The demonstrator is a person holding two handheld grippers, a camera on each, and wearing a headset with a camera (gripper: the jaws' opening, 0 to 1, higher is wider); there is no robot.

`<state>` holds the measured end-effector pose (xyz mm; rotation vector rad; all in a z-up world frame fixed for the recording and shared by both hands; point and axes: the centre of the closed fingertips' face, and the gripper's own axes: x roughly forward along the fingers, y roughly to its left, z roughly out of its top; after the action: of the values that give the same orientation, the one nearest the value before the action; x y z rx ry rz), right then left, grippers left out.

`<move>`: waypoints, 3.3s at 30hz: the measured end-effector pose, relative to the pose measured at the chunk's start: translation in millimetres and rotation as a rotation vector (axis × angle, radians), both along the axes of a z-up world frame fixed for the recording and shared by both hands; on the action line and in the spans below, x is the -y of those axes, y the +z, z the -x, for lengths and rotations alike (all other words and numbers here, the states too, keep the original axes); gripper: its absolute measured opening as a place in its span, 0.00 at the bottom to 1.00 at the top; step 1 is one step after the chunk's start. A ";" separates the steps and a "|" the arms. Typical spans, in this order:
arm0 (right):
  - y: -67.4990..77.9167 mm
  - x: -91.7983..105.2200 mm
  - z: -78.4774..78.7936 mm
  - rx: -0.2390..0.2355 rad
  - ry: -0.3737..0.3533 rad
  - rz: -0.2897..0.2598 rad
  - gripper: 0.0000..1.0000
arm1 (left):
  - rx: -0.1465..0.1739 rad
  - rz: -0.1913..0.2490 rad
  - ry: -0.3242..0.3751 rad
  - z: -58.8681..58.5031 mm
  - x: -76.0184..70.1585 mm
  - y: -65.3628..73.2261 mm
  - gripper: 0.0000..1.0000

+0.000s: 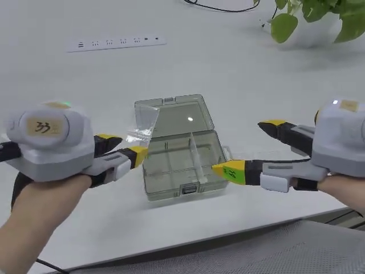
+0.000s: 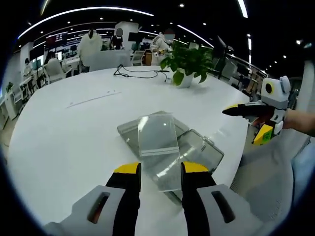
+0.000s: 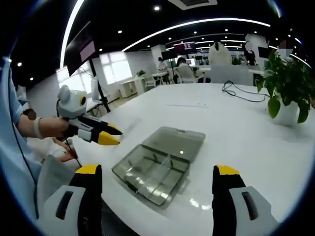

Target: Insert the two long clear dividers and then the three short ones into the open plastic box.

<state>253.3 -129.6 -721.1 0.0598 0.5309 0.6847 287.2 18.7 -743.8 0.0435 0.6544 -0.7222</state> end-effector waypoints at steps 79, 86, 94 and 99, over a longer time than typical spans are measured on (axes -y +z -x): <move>14.9 -63.0 -19.2 -0.337 -0.161 -0.548 0.02 | 0.155 0.040 -0.186 25.9 63.7 24.0 0.45; 13.0 -55.0 -18.4 -0.353 -0.179 -0.541 0.02 | 0.156 0.022 -0.205 29.8 60.0 18.9 0.73; 13.1 -53.8 -20.3 -0.403 -0.157 -0.497 0.02 | 0.160 0.073 -0.248 37.6 44.7 20.3 1.00; 13.4 -59.6 -21.4 -0.430 -0.163 -0.452 0.02 | 0.183 0.067 -0.324 34.3 29.4 15.3 1.00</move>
<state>274.7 -70.0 -707.7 0.6793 0.7635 0.6228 252.9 -10.8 -728.5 0.1546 0.4514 -1.0389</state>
